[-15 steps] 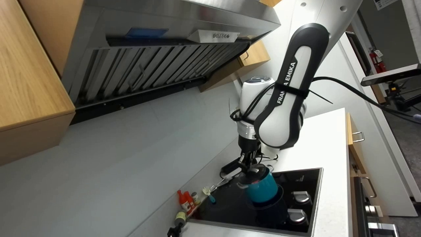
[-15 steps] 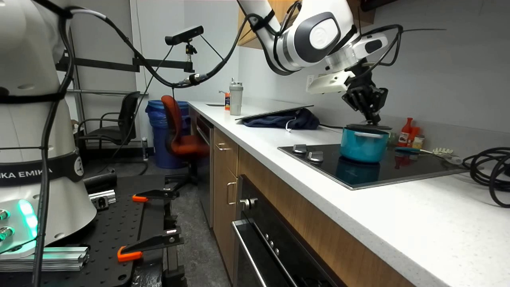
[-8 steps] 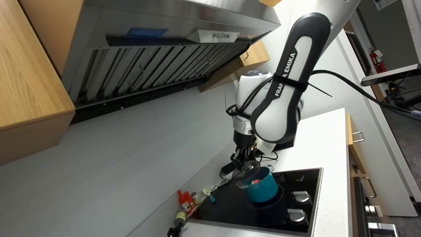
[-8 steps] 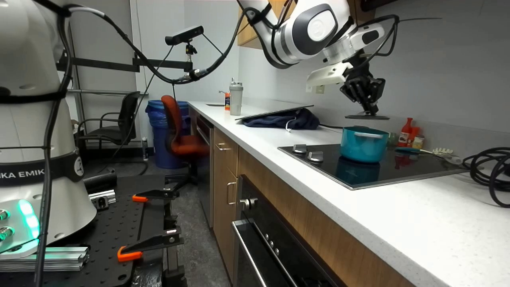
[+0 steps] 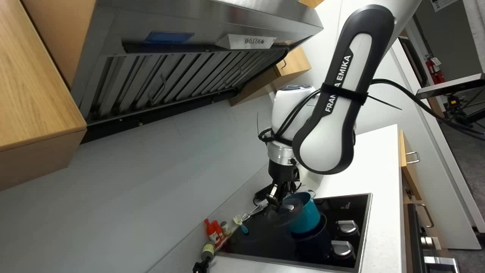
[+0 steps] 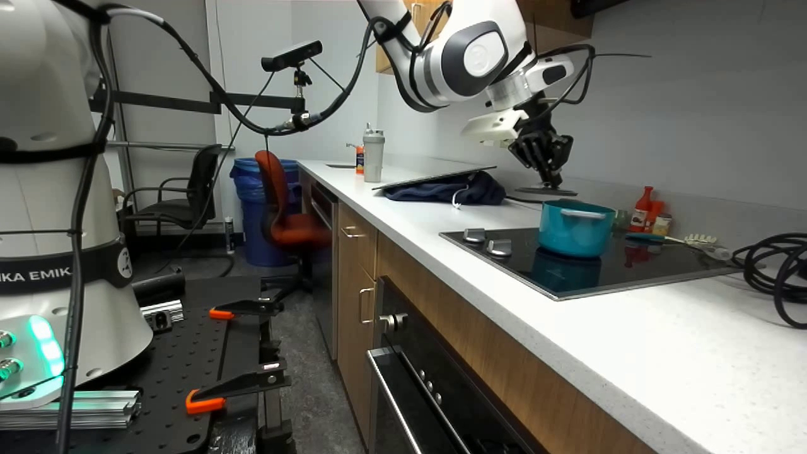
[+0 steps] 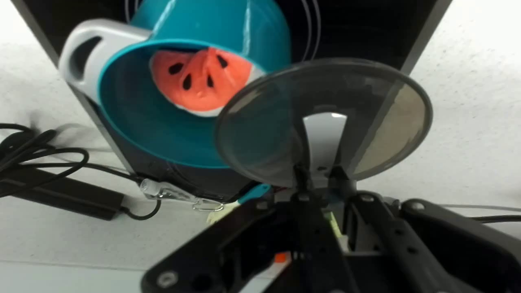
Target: Take the lid from the blue pot and put it at the left of the stove
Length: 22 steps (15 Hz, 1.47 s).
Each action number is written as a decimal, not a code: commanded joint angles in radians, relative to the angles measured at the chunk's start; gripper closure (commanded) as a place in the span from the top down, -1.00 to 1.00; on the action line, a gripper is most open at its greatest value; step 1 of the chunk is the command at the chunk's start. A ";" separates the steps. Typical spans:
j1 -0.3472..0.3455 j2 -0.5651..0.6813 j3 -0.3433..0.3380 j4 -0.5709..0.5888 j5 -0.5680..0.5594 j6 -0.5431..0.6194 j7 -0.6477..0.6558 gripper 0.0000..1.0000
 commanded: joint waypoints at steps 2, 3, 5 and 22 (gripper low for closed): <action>-0.050 -0.045 0.113 -0.079 -0.005 0.013 -0.027 -0.92; -0.054 -0.046 0.132 -0.086 -0.003 0.012 -0.031 -0.92; -0.062 -0.045 0.163 -0.095 0.000 0.009 -0.039 -0.92; -0.170 -0.023 0.389 -0.155 0.066 -0.007 -0.140 -0.92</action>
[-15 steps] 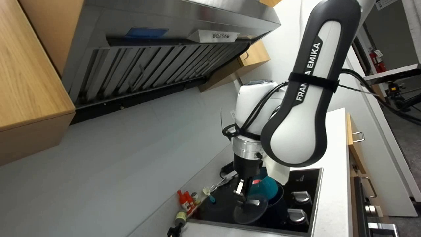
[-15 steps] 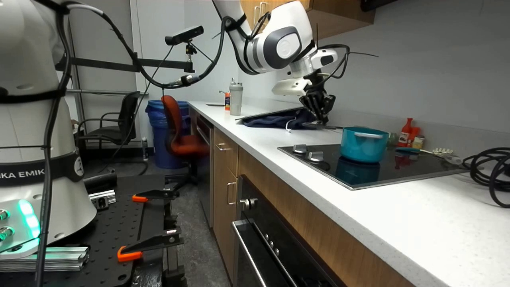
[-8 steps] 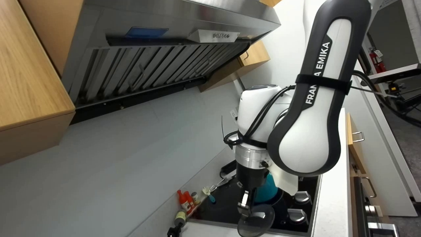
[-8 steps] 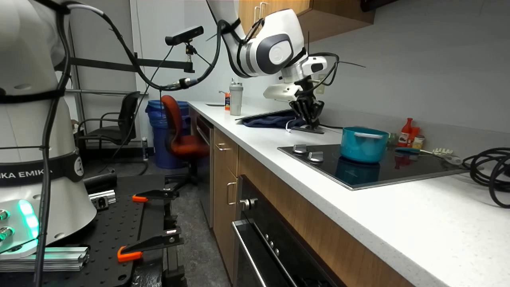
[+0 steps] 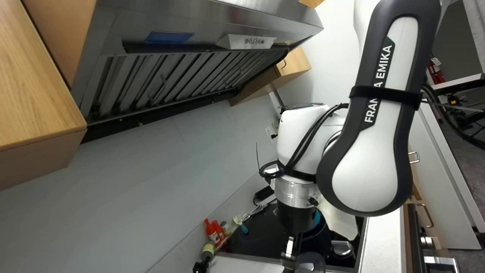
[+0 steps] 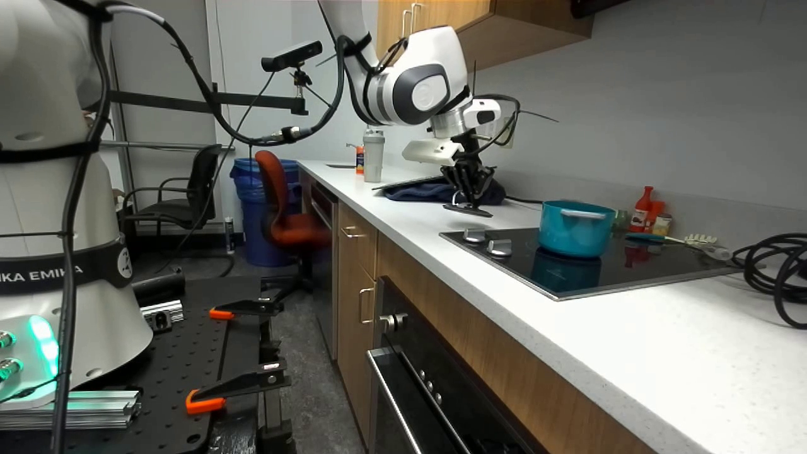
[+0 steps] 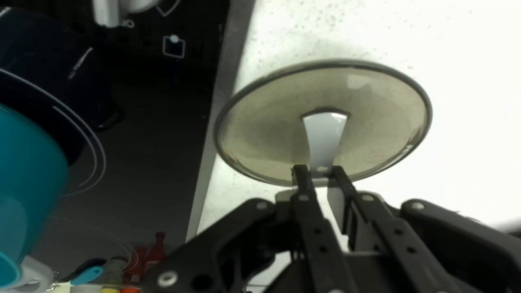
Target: Take the lid from the blue pot and put it at the left of the stove
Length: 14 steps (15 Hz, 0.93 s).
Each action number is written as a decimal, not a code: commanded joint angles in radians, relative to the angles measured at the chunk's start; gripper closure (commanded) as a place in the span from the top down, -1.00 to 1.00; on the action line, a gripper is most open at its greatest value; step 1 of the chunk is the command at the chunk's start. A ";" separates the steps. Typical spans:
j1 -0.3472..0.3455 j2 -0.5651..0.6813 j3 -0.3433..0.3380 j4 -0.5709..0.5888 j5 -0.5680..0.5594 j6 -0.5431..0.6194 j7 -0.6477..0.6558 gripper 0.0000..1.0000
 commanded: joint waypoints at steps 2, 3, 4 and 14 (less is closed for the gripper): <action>-0.060 -0.007 0.087 -0.016 0.036 -0.008 -0.059 -0.92; -0.070 -0.007 0.100 -0.018 0.036 -0.009 -0.063 -0.92; -0.078 -0.006 0.111 -0.019 0.035 -0.009 -0.066 -0.92; -0.144 -0.010 0.157 -0.022 0.021 -0.016 -0.074 0.91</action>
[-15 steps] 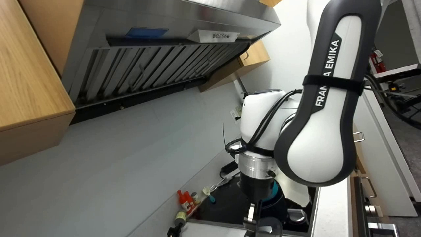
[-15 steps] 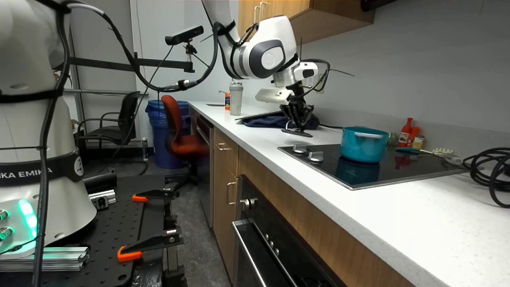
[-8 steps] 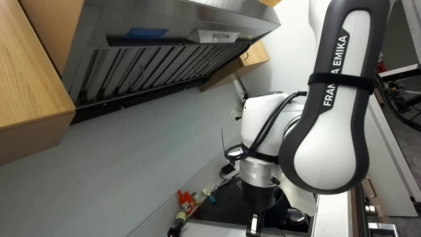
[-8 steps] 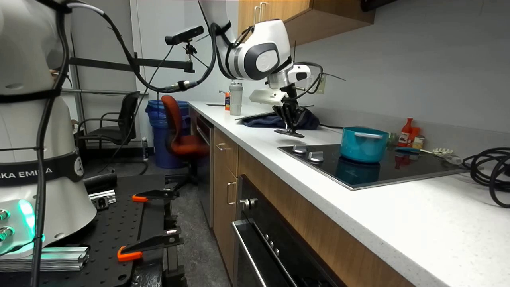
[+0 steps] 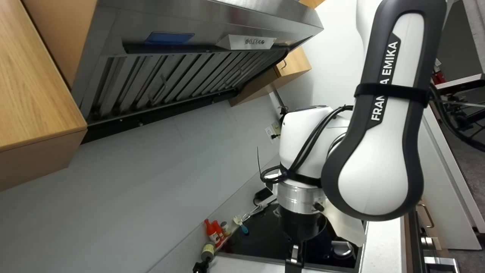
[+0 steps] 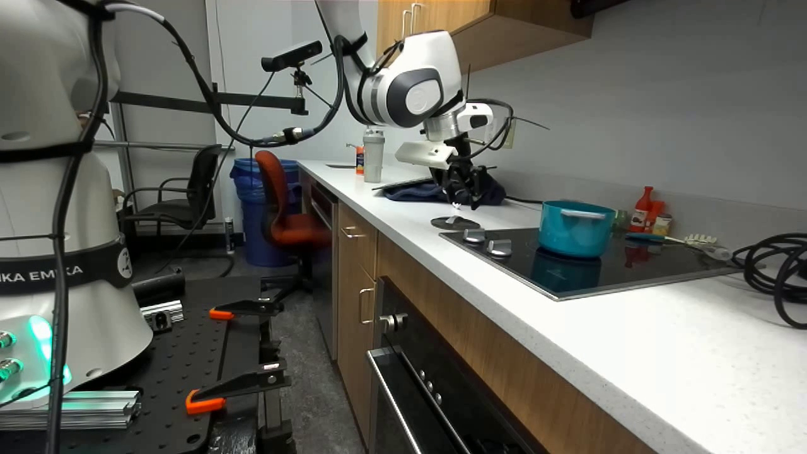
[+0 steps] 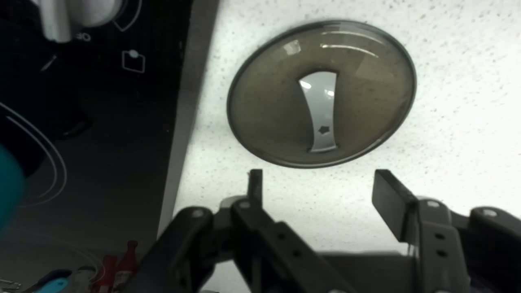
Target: Take the lid from the blue pot and put it at the left of the stove
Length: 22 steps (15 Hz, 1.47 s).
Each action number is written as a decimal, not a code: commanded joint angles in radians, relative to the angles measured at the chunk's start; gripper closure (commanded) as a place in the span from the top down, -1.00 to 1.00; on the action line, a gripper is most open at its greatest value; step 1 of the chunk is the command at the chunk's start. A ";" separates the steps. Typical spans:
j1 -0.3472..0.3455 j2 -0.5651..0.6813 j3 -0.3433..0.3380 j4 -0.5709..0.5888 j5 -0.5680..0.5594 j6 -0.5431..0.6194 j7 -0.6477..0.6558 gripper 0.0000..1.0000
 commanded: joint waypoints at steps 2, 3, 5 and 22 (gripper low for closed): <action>-0.045 -0.021 0.022 -0.005 0.015 -0.014 -0.031 1.00; -0.051 -0.026 0.021 -0.007 0.015 -0.017 -0.032 1.00; -0.063 -0.043 0.018 -0.014 0.012 -0.024 -0.036 1.00; -0.007 -0.279 -0.219 -0.136 -0.016 -0.206 0.005 1.00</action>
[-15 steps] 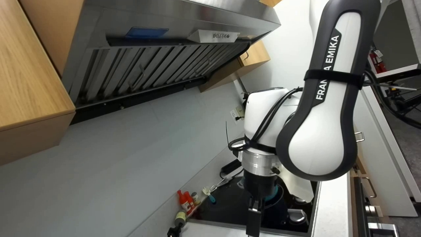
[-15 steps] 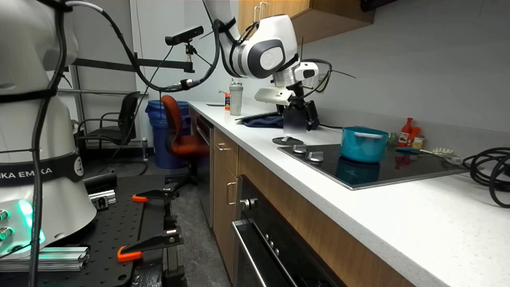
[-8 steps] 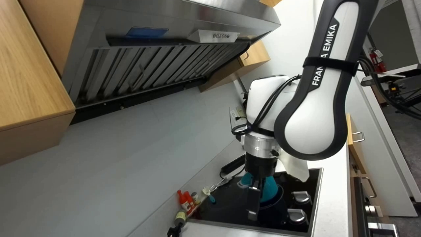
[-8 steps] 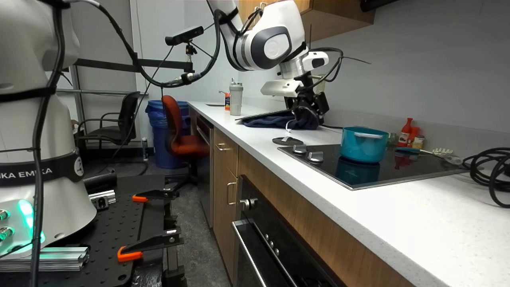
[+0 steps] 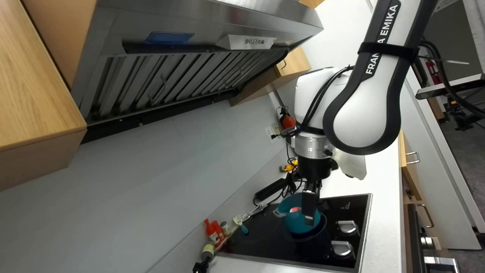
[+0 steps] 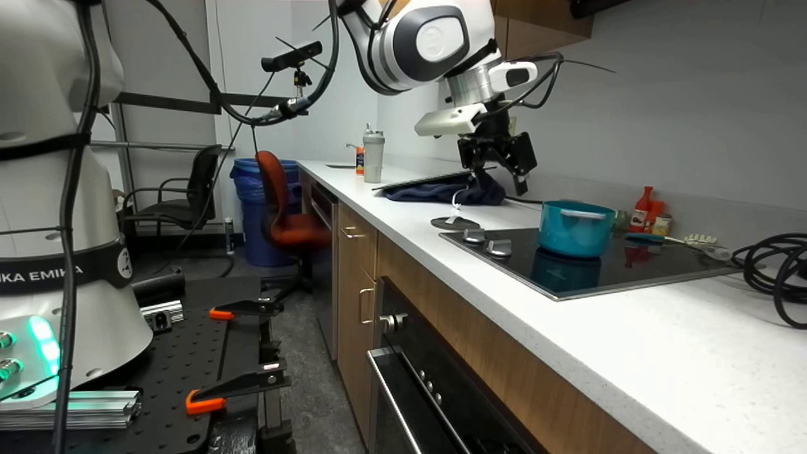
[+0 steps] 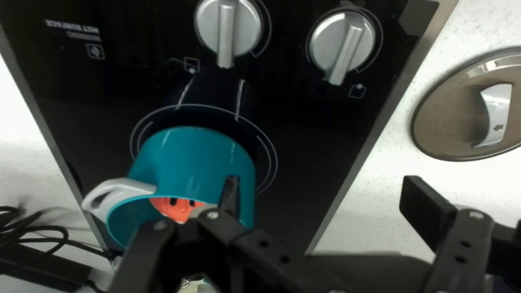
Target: Take the lid from the blue pot and put it at the left of the stove
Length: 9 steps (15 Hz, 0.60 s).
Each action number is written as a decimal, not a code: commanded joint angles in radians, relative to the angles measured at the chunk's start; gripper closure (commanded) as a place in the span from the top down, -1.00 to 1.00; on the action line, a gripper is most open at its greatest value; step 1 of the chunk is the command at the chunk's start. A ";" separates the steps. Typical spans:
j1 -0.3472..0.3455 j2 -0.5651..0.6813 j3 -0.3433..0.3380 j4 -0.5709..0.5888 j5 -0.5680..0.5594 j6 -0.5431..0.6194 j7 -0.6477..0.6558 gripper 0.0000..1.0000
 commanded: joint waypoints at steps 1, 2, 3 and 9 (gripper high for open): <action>0.031 -0.097 -0.053 -0.056 -0.012 -0.092 0.022 1.00; 0.032 -0.114 -0.060 -0.065 -0.013 -0.112 0.022 1.00; 0.033 -0.132 -0.066 -0.075 -0.014 -0.131 0.024 1.00; 0.025 -0.231 -0.095 -0.115 -0.025 -0.234 0.040 1.00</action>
